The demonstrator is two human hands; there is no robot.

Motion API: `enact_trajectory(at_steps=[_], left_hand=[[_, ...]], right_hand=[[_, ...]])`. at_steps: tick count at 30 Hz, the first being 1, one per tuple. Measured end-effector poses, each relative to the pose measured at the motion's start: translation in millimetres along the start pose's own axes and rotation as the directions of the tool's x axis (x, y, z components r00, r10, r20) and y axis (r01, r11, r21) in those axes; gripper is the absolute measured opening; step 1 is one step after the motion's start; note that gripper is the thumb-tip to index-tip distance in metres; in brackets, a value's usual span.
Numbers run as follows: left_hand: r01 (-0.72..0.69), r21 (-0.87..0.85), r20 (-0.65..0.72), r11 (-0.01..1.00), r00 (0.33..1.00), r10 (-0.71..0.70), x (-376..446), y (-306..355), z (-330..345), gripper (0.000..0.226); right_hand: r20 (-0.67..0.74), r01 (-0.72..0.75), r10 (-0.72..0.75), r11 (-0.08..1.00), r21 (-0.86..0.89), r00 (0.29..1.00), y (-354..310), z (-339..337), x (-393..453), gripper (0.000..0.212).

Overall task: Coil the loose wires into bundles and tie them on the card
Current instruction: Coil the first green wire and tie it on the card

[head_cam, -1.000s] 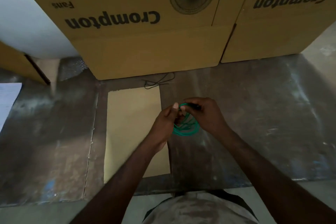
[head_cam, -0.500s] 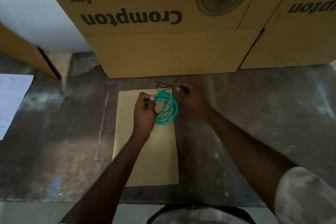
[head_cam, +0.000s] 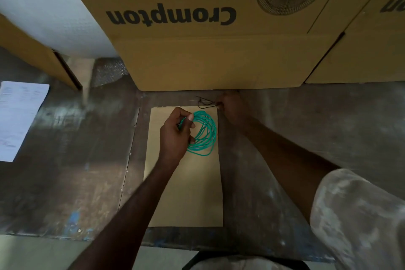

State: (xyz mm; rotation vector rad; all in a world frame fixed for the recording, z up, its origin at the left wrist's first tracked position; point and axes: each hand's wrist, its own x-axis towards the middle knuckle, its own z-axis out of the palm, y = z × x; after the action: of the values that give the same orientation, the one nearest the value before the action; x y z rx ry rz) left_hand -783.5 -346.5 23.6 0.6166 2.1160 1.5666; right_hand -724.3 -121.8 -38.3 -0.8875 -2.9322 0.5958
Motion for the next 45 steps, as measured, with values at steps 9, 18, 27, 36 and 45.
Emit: enact_trajectory(at_steps=[9, 18, 27, 36, 45], left_hand=[[0.0, 0.107, -0.05, 0.994, 0.999, 0.006, 9, -6, 5, 0.016], [-0.068, 0.29, -0.09, 0.955, 0.991, 0.098, 13, 9, 21, 0.027], [-0.174, 0.245, -0.024, 0.954, 0.982, 0.185, -4, 52, 55, 0.016], [-0.202, 0.074, -0.112, 0.977, 0.971, 0.209, -40, 82, 86, 0.014], [-0.108, 0.016, -0.077, 0.994, 0.991, 0.109, -48, 88, 106, 0.018]], right_hand=[[-0.15, 0.077, -0.073, 0.997, 0.022, 0.986, -14, -28, -30, 0.013], [-0.372, 0.275, -0.138, 0.898, 0.345, 0.918, -49, -112, -155, 0.009], [-0.364, 0.356, -0.297, 0.928, 0.108, 0.883, -33, -91, -158, 0.01], [-0.612, 0.363, -0.399, 0.912, -0.189, 0.683, -20, -125, -171, 0.012], [-0.634, 0.356, -0.396, 0.913, -0.197, 0.664, -3, -128, -186, 0.018]])
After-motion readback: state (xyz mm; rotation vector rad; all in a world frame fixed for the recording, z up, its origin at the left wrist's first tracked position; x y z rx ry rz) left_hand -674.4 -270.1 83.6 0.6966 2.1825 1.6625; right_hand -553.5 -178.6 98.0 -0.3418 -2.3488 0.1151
